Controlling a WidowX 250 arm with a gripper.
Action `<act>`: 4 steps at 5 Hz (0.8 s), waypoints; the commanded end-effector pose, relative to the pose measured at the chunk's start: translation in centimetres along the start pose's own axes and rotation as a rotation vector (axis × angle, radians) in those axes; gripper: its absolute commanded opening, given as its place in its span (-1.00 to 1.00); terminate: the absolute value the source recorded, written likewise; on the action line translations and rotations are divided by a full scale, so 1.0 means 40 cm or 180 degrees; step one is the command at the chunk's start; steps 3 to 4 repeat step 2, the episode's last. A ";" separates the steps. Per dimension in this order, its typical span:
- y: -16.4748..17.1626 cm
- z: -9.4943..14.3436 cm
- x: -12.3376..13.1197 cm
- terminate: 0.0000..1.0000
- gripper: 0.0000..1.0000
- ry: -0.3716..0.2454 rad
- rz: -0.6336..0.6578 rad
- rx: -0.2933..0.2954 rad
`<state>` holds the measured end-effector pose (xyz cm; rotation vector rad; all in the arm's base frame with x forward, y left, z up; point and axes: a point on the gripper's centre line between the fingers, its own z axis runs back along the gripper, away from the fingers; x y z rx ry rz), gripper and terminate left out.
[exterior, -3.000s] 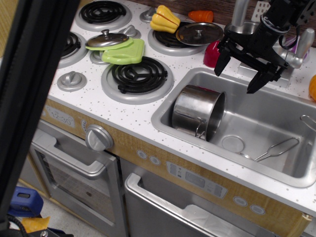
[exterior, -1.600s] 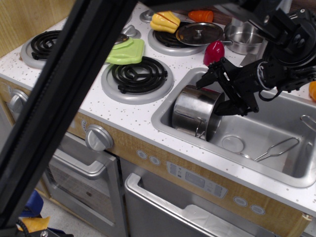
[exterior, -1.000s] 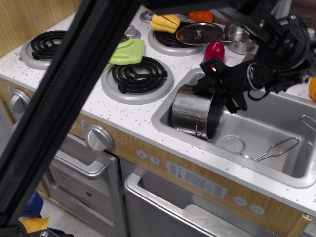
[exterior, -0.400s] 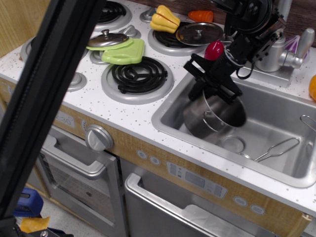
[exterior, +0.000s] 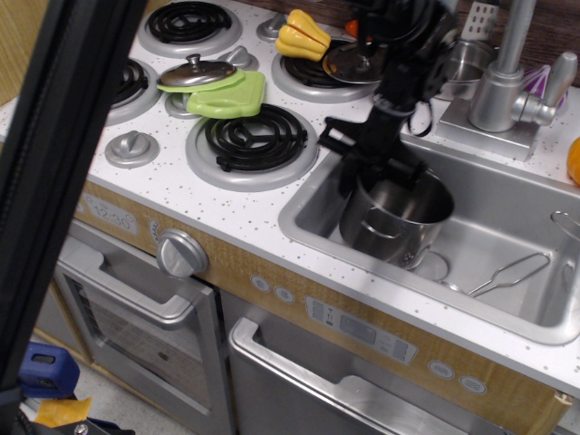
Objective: Flip pot upright in sink
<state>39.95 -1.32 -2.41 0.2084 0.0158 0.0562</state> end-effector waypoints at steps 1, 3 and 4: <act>0.009 0.093 0.032 -1.00 1.00 -0.0492 -0.0009 -0.0130; 0.009 0.093 0.032 1.00 1.00 -0.0492 -0.0009 -0.0130; 0.009 0.093 0.032 1.00 1.00 -0.0492 -0.0009 -0.0130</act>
